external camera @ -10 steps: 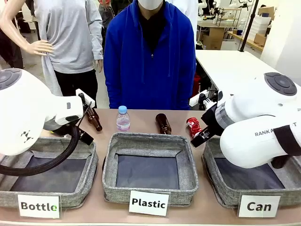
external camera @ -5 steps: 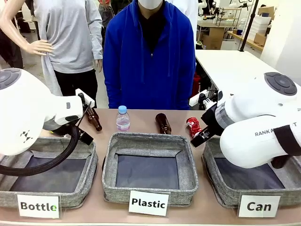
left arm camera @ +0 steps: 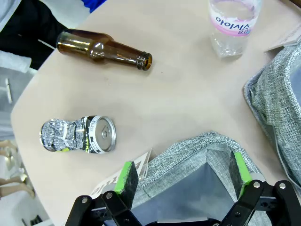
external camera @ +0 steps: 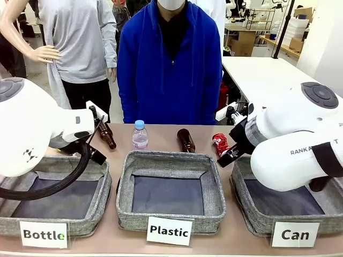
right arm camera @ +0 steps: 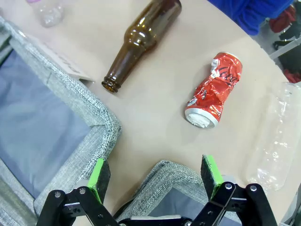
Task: Sort the can waste into the basket.
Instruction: Pick up the can waste from the table and place it in the right Fabric basket.
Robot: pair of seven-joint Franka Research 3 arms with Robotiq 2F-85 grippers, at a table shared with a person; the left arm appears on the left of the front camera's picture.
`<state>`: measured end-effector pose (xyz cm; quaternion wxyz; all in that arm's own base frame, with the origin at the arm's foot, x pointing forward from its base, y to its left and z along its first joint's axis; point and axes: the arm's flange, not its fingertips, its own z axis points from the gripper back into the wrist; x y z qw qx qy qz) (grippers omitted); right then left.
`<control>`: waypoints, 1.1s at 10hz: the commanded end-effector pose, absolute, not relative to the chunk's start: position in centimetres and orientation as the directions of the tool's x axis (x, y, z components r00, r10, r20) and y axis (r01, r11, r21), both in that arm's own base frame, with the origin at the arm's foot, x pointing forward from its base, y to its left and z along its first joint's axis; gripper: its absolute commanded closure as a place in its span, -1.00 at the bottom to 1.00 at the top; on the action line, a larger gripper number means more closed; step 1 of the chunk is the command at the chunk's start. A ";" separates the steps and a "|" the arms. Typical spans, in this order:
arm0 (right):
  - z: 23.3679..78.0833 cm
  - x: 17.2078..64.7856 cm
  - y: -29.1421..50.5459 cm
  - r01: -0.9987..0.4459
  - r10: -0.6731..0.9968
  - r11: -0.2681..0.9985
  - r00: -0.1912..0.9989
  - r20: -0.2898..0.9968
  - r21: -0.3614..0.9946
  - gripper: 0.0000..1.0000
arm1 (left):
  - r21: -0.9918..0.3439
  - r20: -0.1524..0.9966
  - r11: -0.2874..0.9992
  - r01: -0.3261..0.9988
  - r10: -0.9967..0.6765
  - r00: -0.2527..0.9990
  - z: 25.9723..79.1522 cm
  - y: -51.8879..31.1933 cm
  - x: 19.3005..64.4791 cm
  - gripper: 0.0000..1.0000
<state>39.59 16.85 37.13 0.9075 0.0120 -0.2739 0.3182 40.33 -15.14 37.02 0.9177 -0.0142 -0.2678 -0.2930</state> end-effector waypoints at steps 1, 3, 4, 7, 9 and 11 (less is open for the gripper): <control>37.1 39.6 16.8 -0.584 0.571 0.797 0.648 0.505 -0.152 -1.00 | 0.131 0.500 0.828 0.545 -0.530 0.685 37.0 -15.1 40.3 -1.00; 37.1 39.6 16.8 -0.584 0.571 0.797 0.648 0.505 -0.152 -1.00 | 0.131 0.500 0.828 0.545 -0.530 0.685 37.0 -15.1 40.3 -1.00; 37.1 39.6 16.8 -0.584 0.571 0.797 0.648 0.505 -0.152 -1.00 | 0.131 0.500 0.828 0.545 -0.530 0.685 37.0 -15.1 40.3 -1.00; 42.7 37.8 16.7 -0.500 0.417 0.866 0.725 0.548 0.003 -1.00 | 0.014 0.442 0.854 0.519 -0.471 0.763 42.4 -16.2 37.6 -1.00; 49.9 33.9 12.8 -0.459 0.156 0.788 0.794 0.587 0.412 -1.00 | -0.296 0.512 0.730 0.616 -0.423 0.748 49.1 -15.4 32.9 -1.00; 51.5 31.6 6.9 -0.413 0.059 0.614 0.874 0.482 0.673 -1.00 | -0.544 0.534 0.585 0.602 -0.313 0.786 51.2 -9.0 31.0 -1.00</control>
